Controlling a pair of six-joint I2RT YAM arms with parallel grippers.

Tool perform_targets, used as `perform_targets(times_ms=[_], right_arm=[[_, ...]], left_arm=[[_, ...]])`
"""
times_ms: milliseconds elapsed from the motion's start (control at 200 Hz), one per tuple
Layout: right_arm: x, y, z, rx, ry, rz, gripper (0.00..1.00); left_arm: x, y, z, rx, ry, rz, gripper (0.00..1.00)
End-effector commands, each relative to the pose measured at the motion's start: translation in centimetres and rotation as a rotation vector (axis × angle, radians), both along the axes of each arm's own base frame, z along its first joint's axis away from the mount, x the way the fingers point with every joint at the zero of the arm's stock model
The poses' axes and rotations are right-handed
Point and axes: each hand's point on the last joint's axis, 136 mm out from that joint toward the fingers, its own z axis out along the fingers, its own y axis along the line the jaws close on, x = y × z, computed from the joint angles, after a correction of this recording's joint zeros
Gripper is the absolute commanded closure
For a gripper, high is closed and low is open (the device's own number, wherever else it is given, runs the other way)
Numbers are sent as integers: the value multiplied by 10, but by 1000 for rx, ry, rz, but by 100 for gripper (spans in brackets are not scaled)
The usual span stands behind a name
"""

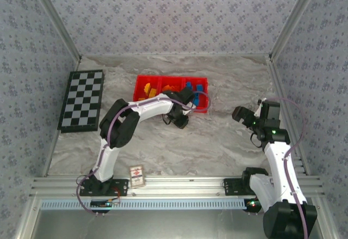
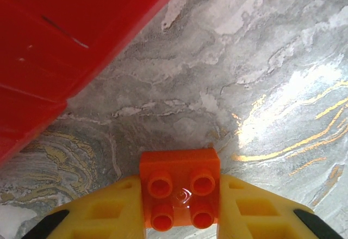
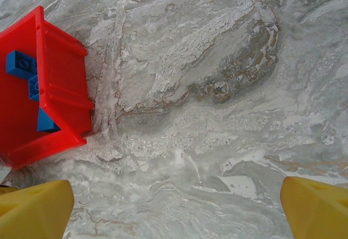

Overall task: Sort the legos into containers by color
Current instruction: Pick up the lego from the center of the table, then place the lego in the container.

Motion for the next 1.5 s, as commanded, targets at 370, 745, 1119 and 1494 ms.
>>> perform_targets(times_ms=[370,745,1119,1494], right_arm=[[9,-1,7,23,-18,-22,0],[2,1,-4,32,9,-13,0],[-1,-1,-6,18,25,-9,0],[1,-1,-4,17,12,-9,0]], left_arm=[[45,19,151,-216,-245,208,79],[131,49,159,-225,-285,391,78],[179,36,121,-230,-197,470,76],[184,39,122,-249,-196,490,51]])
